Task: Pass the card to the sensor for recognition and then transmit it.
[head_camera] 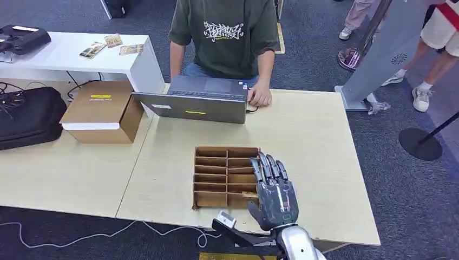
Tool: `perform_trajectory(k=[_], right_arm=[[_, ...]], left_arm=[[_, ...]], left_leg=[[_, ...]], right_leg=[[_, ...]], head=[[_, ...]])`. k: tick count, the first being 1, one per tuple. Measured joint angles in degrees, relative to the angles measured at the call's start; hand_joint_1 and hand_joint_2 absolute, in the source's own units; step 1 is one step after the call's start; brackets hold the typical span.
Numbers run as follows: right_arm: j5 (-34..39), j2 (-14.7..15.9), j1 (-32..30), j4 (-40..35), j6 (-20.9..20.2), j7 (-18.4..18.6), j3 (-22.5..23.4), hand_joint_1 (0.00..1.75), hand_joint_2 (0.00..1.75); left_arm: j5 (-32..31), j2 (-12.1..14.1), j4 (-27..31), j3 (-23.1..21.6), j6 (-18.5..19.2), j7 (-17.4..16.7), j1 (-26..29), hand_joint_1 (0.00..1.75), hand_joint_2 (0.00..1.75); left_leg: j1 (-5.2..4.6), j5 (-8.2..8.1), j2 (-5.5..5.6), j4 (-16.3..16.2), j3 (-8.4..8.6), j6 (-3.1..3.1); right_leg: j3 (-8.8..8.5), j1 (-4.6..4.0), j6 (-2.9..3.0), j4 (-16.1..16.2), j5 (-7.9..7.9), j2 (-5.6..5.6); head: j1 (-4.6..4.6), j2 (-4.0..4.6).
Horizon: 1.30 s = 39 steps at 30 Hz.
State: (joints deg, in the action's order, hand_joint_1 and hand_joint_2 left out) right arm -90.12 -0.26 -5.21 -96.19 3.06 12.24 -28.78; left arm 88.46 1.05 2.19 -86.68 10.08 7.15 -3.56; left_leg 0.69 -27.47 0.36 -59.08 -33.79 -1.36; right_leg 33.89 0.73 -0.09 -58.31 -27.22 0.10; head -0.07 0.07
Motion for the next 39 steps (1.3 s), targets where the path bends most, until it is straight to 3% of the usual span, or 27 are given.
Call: perform_trajectory(k=[8, 15, 18, 26, 32, 39], right_arm=[[0.02, -1.48, 0.33, 2.05, -1.15, -0.74, 0.92, 0.00, 1.75], [2.14, -1.42, -0.10, 2.88, -8.20, 0.44, 0.96, 0.00, 1.75], [2.45, -1.16, -0.34, 2.88, -9.42, 1.07, 0.79, 0.00, 1.75], [2.69, -0.28, -0.14, 3.17, -8.09, 2.08, 0.72, 0.00, 1.75], [2.12, -0.30, 0.77, 4.61, -4.24, 0.68, 0.72, 0.00, 1.75], [2.99, -1.16, 2.08, 6.67, -2.75, -0.33, 0.72, 0.00, 1.75]], left_arm=[[0.52, 0.04, -0.02, 0.00, 0.57, -0.13, 0.01, 0.00, 0.00], [1.33, 0.37, -0.02, -0.09, 0.70, -1.07, -0.02, 0.00, 0.00], [1.53, 0.48, -0.02, -0.09, 0.68, -1.07, -0.02, 0.00, 0.00], [1.53, 0.50, -0.02, -0.09, 0.52, -1.07, -0.02, 0.00, 0.00], [1.53, 0.48, -0.04, -0.09, 0.26, -1.01, -0.03, 0.00, 0.00], [1.53, 0.48, -0.04, -0.11, 0.37, -0.98, -0.11, 0.00, 0.00]], left_leg=[[-0.01, 0.00, 0.01, 0.00, -0.01, 0.00], [0.00, 0.00, 0.00, 0.00, 0.00, 0.00], [0.00, 0.00, 0.00, 0.00, 0.00, 0.00], [-0.01, 0.00, 0.00, 0.00, 0.00, 0.00], [0.00, 0.00, 0.01, 0.00, 0.00, 0.00], [0.00, 0.00, 0.00, 0.00, 0.00, 0.00]], right_leg=[[0.00, 0.00, 0.00, 0.01, 0.00, -0.01], [0.01, 0.00, 0.00, 0.02, 0.00, -0.01], [0.01, 0.00, 0.00, 0.01, 0.00, 0.00], [0.01, 0.00, 0.00, 0.02, 0.00, 0.00], [0.00, 0.00, 0.00, 0.01, 0.00, -0.01], [0.00, 0.00, 0.00, 0.01, 0.00, -0.01]], head=[[-0.02, 0.02], [-0.02, 0.00], [0.00, 0.00], [-0.02, 0.00], [-0.02, 0.00], [0.00, 0.00]])
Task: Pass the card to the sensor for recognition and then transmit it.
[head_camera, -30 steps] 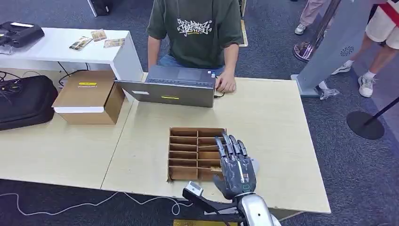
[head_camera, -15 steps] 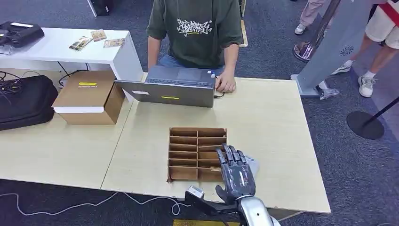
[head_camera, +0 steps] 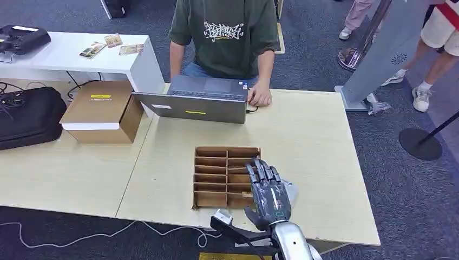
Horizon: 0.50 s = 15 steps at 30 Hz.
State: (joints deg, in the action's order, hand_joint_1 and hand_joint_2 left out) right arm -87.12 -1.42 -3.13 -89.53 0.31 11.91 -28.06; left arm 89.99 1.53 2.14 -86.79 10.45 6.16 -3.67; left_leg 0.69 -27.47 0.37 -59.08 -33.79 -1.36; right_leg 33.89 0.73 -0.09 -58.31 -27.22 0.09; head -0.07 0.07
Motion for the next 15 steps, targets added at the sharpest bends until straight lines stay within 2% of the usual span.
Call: perform_trajectory(k=[15], right_arm=[[0.02, -1.14, 0.03, 3.67, -1.86, 0.22, 0.46, 0.00, 1.75]], left_arm=[[0.00, 0.68, 0.00, -0.02, 0.33, -0.11, -0.15, 0.00, 0.00]], left_leg=[[0.00, 0.00, 0.00, 0.00, 0.00, 0.00]], right_leg=[[0.00, 0.00, 0.00, 0.01, 0.00, 0.00]], head=[[-0.02, 0.00]])
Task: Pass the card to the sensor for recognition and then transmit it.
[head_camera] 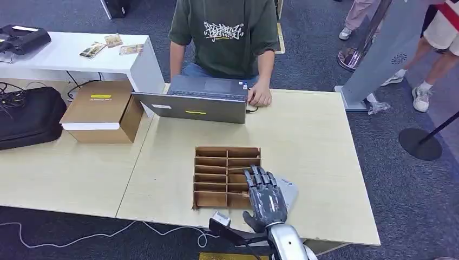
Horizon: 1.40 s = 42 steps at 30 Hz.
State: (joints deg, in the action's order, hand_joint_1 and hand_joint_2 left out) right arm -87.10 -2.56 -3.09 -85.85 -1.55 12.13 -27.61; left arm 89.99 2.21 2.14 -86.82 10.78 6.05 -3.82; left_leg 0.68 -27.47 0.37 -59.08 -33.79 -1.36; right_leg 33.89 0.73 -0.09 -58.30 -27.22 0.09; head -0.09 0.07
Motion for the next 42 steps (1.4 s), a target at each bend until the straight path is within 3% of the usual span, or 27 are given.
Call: perform_trajectory(k=[9, 10, 11, 12, 13, 42], right_arm=[[-0.09, -0.28, 0.07, 0.78, -0.87, 0.81, 0.52, 0.00, 1.75], [-0.09, -0.33, 0.05, 0.79, -0.87, 0.79, 0.52, 0.09, 1.75], [-0.09, -0.35, 0.06, 0.79, -0.87, 0.74, 0.55, 0.70, 1.75], [-0.09, -0.39, 0.05, 0.81, -0.85, 0.74, 0.57, 1.47, 1.75], [-0.13, -0.39, 0.04, 0.81, -0.76, 0.76, 0.57, 1.75, 1.75], [-0.94, -0.59, 0.04, 0.22, 0.72, -0.63, 0.94, 1.75, 1.75]], left_arm=[[0.00, 0.33, 0.00, 0.00, -0.02, -0.22, -0.02, 0.00, 0.00], [0.00, 0.33, 0.00, 0.00, -0.02, -0.22, -0.02, 0.00, 0.00], [0.00, 0.33, 0.00, 0.00, -0.04, -0.22, -0.01, 0.00, 0.00], [-0.02, 0.33, 0.00, 0.00, -0.07, -0.22, -0.01, 0.00, 0.00], [-0.02, 0.33, 0.00, 0.00, -0.11, -0.22, -0.01, 0.00, 0.00], [0.00, 0.31, 0.00, 0.00, -0.17, -0.20, -0.01, 0.00, 0.00]], left_leg=[[0.00, 0.00, 0.00, 0.00, 0.00, 0.00], [0.00, 0.00, 0.00, 0.00, 0.00, 0.00], [0.00, 0.00, 0.00, 0.00, 0.00, 0.00], [0.00, 0.00, 0.00, 0.00, 0.00, 0.00], [0.00, 0.00, 0.00, 0.00, 0.00, 0.00], [0.00, 0.00, 0.00, 0.00, 0.00, 0.00]], right_leg=[[0.00, 0.00, 0.00, 0.00, 0.00, 0.00], [0.00, 0.00, 0.00, 0.00, 0.00, 0.00], [0.00, 0.00, 0.00, 0.00, 0.00, 0.00], [0.00, 0.00, 0.00, 0.00, 0.00, 0.00], [0.00, 0.00, 0.00, 0.00, 0.00, 0.00], [0.00, 0.00, 0.00, 0.00, 0.00, 0.00]], head=[[0.00, 0.00], [0.00, 0.00], [0.00, 0.00], [0.00, 0.00], [0.00, 0.00], [0.00, 0.00]])
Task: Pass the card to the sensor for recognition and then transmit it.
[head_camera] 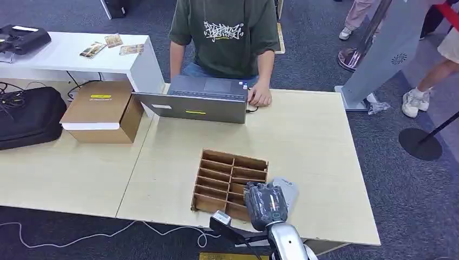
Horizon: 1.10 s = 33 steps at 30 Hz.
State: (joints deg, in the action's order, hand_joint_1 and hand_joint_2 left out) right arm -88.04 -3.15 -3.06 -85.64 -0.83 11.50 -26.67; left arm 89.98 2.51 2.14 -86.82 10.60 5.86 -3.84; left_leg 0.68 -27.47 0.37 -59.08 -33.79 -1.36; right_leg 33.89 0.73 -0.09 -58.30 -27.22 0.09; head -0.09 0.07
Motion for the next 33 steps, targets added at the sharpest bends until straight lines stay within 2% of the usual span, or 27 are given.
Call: perform_trajectory(k=[5, 8, 11, 14, 16, 19, 24, 28, 33], right_arm=[[0.17, 0.00, 0.01, -0.24, 2.17, -0.77, 0.07, 1.75, 1.75], [-0.02, -0.04, 0.17, -1.55, 6.32, -0.79, 0.48, 1.75, 1.75], [0.29, -1.01, -0.21, -5.16, 12.49, -1.53, 2.08, 1.75, 1.75], [3.26, -2.34, -0.98, -10.15, 19.62, -3.98, 4.55, 1.75, 1.75], [7.00, -3.30, -1.87, -13.23, 23.88, -6.10, 6.67, 1.75, 1.75], [18.35, -4.90, -3.69, -17.53, 29.84, -9.64, 10.63, 1.75, 1.75], [28.93, -7.30, -5.75, -20.89, 30.97, -12.26, 16.14, 1.75, 1.75], [35.60, -9.26, -6.69, -22.40, 31.72, -12.87, 20.62, 1.75, 1.75], [38.19, -10.84, -7.99, -24.02, 32.35, -13.22, 25.27, 1.75, 1.75]], left_arm=[[0.00, -0.04, 0.00, 0.00, 0.00, 0.35, 0.02, 0.00, 0.00], [0.00, -0.09, 0.00, 0.00, 0.04, 0.57, 0.02, 0.00, 0.00], [0.00, -0.37, -0.04, 0.00, -0.02, 1.40, 0.15, 0.00, 0.00], [0.00, -0.77, -0.09, 0.00, -0.53, 1.53, 0.25, 0.00, 0.00], [0.00, -1.03, -0.09, 0.00, -0.74, 1.53, 0.38, 0.00, 0.00], [0.00, -1.40, -0.09, 0.00, -0.79, 1.51, 0.46, 0.00, 0.00], [0.00, -1.66, -0.09, 0.00, -0.79, 1.35, 0.50, 0.00, 0.00], [-0.20, -1.73, -0.09, 0.00, -0.79, 1.27, 0.56, 0.00, 0.00], [-0.44, -1.73, -0.09, 0.00, -0.83, 1.25, 0.53, 0.00, 0.00]], left_leg=[[0.00, 0.00, 0.00, 0.00, 0.00, 0.00], [0.00, 0.00, 0.00, 0.00, 0.00, 0.00], [-0.01, 0.00, 0.00, 0.00, 0.00, 0.00], [-0.01, 0.00, 0.01, 0.00, 0.00, 0.00], [-0.01, 0.00, 0.01, 0.00, 0.00, 0.00], [-0.02, -0.01, 0.01, 0.00, -0.01, 0.01], [-0.01, -0.03, 0.00, 0.00, 0.01, 0.00], [-0.01, -0.03, 0.00, 0.00, 0.02, -0.01], [-0.01, -0.03, -0.01, 0.00, 0.02, -0.01]], right_leg=[[0.00, 0.00, 0.00, 0.00, 0.00, 0.00], [0.00, 0.00, 0.00, -0.01, 0.00, 0.00], [0.01, 0.00, 0.00, -0.01, 0.00, 0.00], [0.00, 0.00, 0.00, 0.00, 0.00, -0.01], [0.00, 0.00, 0.00, 0.01, 0.00, -0.01], [0.00, 0.00, -0.01, 0.02, -0.01, -0.02], [0.01, 0.01, -0.01, 0.02, -0.01, 0.00], [0.00, 0.01, 0.00, 0.01, 0.00, 0.00], [0.00, 0.01, 0.00, 0.01, 0.00, 0.01]], head=[[0.00, 0.00], [0.00, 0.00], [0.00, 0.00], [0.00, 0.00], [0.00, 0.00], [0.00, 0.00], [0.00, 0.00], [0.02, 0.00], [0.00, 0.00]])
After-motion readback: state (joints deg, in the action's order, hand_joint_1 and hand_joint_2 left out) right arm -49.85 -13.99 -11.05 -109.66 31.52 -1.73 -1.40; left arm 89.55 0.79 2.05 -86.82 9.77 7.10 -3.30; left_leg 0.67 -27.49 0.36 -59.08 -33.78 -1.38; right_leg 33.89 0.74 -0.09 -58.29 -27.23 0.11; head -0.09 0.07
